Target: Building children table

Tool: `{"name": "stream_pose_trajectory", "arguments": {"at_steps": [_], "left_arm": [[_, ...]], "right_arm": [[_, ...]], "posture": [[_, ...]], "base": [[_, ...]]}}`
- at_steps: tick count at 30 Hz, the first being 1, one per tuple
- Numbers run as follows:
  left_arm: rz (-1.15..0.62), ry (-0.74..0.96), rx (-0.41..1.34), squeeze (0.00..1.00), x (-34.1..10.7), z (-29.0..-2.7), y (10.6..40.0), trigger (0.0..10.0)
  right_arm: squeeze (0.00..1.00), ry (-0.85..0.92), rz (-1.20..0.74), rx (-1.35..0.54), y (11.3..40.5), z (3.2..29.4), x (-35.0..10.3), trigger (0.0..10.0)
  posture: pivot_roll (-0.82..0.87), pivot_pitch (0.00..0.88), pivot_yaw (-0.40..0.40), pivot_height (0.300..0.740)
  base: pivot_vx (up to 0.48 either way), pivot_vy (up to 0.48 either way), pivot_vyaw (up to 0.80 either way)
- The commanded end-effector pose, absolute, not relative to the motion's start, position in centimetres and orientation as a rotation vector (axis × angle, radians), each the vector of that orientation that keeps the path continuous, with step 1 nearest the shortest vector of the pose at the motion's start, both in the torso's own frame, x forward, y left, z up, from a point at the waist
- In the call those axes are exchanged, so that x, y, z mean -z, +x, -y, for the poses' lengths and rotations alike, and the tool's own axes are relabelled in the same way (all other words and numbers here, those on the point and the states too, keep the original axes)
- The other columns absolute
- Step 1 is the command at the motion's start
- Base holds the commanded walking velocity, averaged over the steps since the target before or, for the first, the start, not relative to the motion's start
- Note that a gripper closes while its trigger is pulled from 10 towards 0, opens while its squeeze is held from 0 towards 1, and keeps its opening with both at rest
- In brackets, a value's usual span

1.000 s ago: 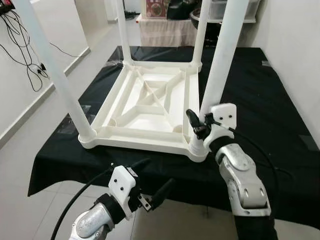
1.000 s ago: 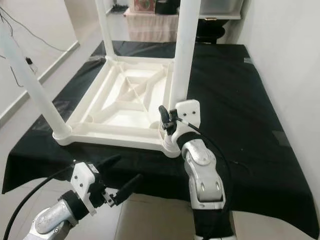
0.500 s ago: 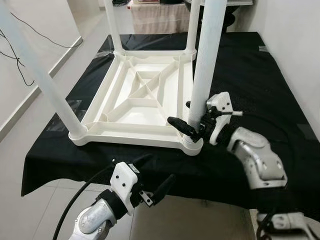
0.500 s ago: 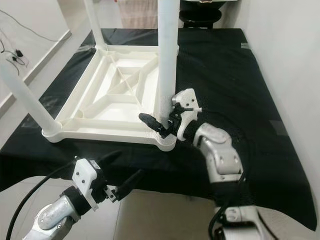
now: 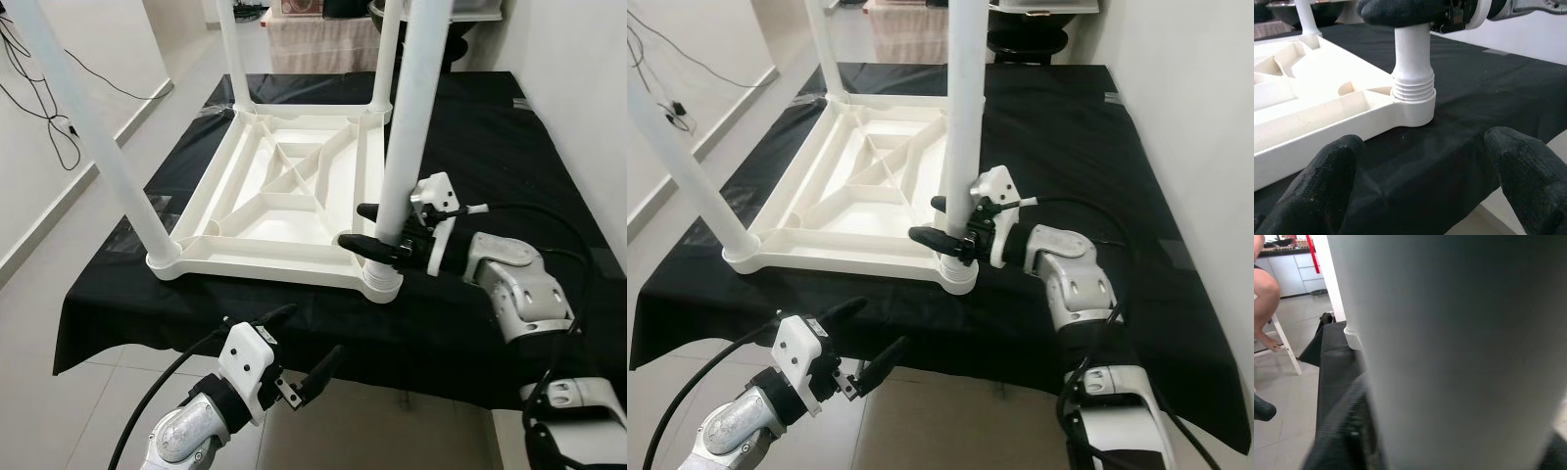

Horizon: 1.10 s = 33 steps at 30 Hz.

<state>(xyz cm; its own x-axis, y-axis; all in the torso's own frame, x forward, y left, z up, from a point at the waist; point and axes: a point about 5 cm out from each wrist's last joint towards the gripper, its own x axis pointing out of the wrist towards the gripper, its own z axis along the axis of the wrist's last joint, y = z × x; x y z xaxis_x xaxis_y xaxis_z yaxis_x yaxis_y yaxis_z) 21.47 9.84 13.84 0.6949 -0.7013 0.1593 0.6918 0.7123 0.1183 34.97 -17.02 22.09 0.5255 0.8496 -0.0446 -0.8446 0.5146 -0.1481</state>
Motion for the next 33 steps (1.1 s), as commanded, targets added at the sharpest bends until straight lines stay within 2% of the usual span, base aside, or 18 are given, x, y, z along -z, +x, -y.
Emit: {"name": "stream_pose_trajectory", "arguments": {"at_steps": [1, 11, 12, 13, 14, 15, 16, 18, 19, 20, 22, 26, 27, 31, 32, 33], "left_arm": [[0.183, 0.047, 0.784, 0.0, -13.3, -9.8, 21.2, 10.0], [0.181, 0.045, 0.79, 0.0, -13.1, -9.8, 21.2, 10.0], [0.181, 0.044, 0.79, 0.0, -13.1, -9.9, 21.1, 10.0], [0.182, 0.042, 0.784, 0.0, -13.1, -10.0, 21.1, 10.0], [0.183, 0.039, 0.779, 0.0, -13.2, -10.2, 21.1, 10.0], [0.183, 0.039, 0.779, 0.0, -13.2, -10.2, 21.1, 10.0], [0.183, 0.037, 0.776, 0.0, -13.2, -10.3, 21.2, 10.0], [0.183, 0.037, 0.776, 0.0, -13.2, -10.3, 21.2, 10.0], [0.183, 0.037, 0.773, 0.0, -13.2, -10.3, 21.2, 10.0], [0.183, 0.037, 0.772, 0.0, -13.1, -10.4, 21.3, 10.0], [0.182, 0.038, 0.787, 0.0, -13.1, -10.2, 21.4, 10.0], [0.184, 0.035, 0.784, 0.0, -13.1, -10.2, 21.5, 10.0], [0.187, 0.035, 0.774, 0.0, -13.2, -10.2, 21.5, 10.0], [0.19, 0.034, 0.762, 0.0, -13.2, -10.2, 21.5, 10.0], [0.193, 0.035, 0.761, 0.0, -13.3, -10.2, 21.6, 10.0], [0.193, 0.035, 0.761, 0.0, -13.3, -10.2, 21.6, 10.0]], "right_arm": [[0.0, -0.154, 0.019, -1.088, 34.8, 16.2, -21.4, 0.0], [0.0, -0.135, 0.021, -1.026, 34.6, 17.0, -20.6, 0.0], [0.0, -0.05, 0.009, -0.873, 34.5, 16.9, -19.5, 0.0], [0.0, -0.06, -0.065, -0.507, 34.0, 17.1, -17.0, 0.0], [0.0, -0.12, -0.145, -0.287, 32.3, 17.3, -14.7, 0.0], [0.0, -0.12, -0.145, -0.287, 32.3, 17.3, -14.7, 0.0], [0.0, -0.172, -0.188, -0.15, 30.9, 17.5, -13.6, 0.0], [0.0, -0.172, -0.188, -0.15, 30.9, 17.5, -13.6, 0.0], [0.0, -0.155, -0.198, -0.116, 29.8, 16.9, -13.0, 0.0], [0.0, -0.13, -0.193, -0.171, 29.6, 15.9, -12.9, 0.0], [0.0, -0.106, -0.175, -0.241, 30.3, 14.8, -13.1, 0.0], [0.0, -0.13, -0.15, -0.283, 31.5, 14.1, -13.7, 0.0], [0.0, -0.132, -0.141, -0.28, 31.8, 13.9, -14.1, 10.0], [0.0, -0.101, -0.114, -0.296, 32.2, 13.5, -14.8, 10.0], [1.0, -0.034, -0.052, -0.469, 32.3, 12.0, -16.7, 10.0], [1.0, -0.034, -0.052, -0.469, 32.3, 12.0, -16.7, 10.0]], "posture": [[-0.03, 0.117, 0.021, 0.74], [-0.04, 0.122, 0.025, 0.74], [-0.05, 0.127, 0.0, 0.74], [-0.06, 0.134, 0.003, 0.74], [-0.06, 0.14, 0.008, 0.74], [-0.06, 0.14, 0.008, 0.74], [-0.06, 0.14, 0.008, 0.74], [-0.06, 0.14, 0.008, 0.74], [-0.07, 0.141, 0.024, 0.74], [-0.09, 0.133, 0.035, 0.74], [-0.08, 0.131, 0.026, 0.74], [-0.08, 0.129, 0.024, 0.74], [-0.08, 0.128, 0.022, 0.74], [-0.07, 0.128, 0.021, 0.74], [-0.07, 0.13, 0.021, 0.74], [-0.07, 0.13, 0.021, 0.74]], "base": [[0.0, 0.0, 0.0], [0.0, 0.0, 0.0], [0.0, 0.0, 0.0], [0.0, 0.0, 0.0], [0.0, 0.0, 0.0], [0.0, 0.0, 0.0], [0.0, 0.0, 0.0], [0.0, 0.0, 0.0], [0.0, 0.0, 0.0], [0.0, 0.0, 0.0], [0.0, 0.0, 0.0], [0.0, 0.0, 0.0], [0.0, 0.0, 0.0], [0.0, 0.0, 0.0], [0.0, 0.0, 0.0], [0.0, 0.0, 0.0]]}}
